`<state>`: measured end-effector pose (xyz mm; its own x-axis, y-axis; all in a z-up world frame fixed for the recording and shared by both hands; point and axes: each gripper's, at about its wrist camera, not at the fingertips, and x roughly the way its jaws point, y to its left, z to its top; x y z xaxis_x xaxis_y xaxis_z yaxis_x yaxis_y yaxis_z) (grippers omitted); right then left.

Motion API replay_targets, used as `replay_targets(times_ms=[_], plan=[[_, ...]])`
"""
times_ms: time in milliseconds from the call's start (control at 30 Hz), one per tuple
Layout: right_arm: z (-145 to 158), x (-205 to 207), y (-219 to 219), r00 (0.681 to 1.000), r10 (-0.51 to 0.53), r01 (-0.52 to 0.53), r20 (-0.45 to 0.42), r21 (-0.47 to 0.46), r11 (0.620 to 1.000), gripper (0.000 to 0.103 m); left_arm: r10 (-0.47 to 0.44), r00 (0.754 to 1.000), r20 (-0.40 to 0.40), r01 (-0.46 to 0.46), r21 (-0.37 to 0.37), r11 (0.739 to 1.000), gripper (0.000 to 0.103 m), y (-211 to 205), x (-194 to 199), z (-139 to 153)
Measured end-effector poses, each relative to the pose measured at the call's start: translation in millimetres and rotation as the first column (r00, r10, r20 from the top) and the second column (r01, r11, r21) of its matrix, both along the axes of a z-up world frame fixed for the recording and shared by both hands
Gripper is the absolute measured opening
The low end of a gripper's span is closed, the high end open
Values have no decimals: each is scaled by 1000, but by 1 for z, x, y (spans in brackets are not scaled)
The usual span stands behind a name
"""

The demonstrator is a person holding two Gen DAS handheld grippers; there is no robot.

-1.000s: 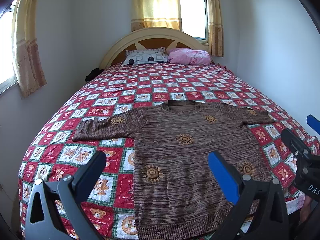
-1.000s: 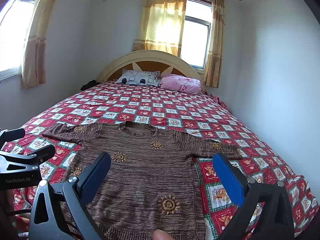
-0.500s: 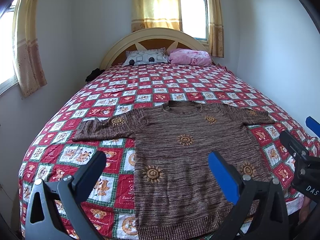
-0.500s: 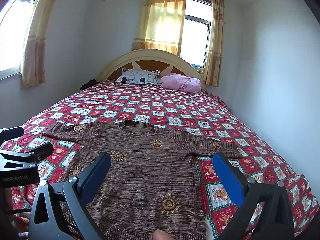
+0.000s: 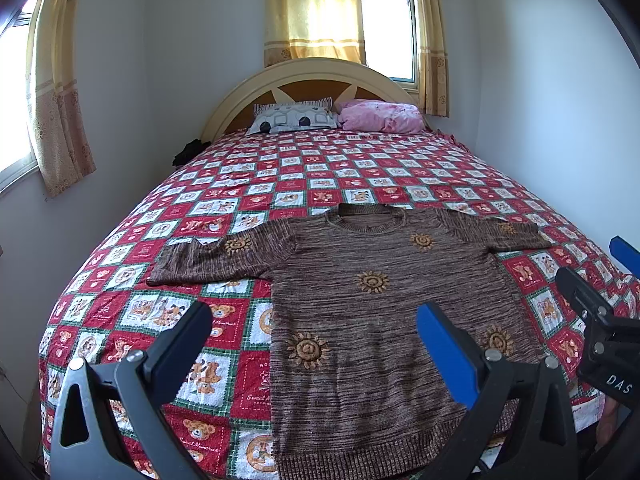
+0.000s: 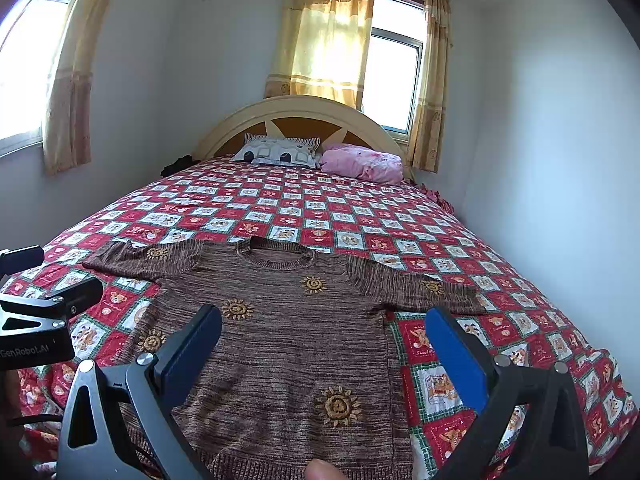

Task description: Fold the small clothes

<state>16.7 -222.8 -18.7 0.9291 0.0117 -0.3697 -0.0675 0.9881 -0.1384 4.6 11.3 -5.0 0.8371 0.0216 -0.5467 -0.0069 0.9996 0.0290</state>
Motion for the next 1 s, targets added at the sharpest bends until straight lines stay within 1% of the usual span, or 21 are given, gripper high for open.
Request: replay_targets(times_ms=[1000], plan=[[-12, 10, -3, 999, -8, 7, -38, -5, 1000, 102, 10, 1000, -4, -10, -1, 1000, 103, 5, 4, 1]])
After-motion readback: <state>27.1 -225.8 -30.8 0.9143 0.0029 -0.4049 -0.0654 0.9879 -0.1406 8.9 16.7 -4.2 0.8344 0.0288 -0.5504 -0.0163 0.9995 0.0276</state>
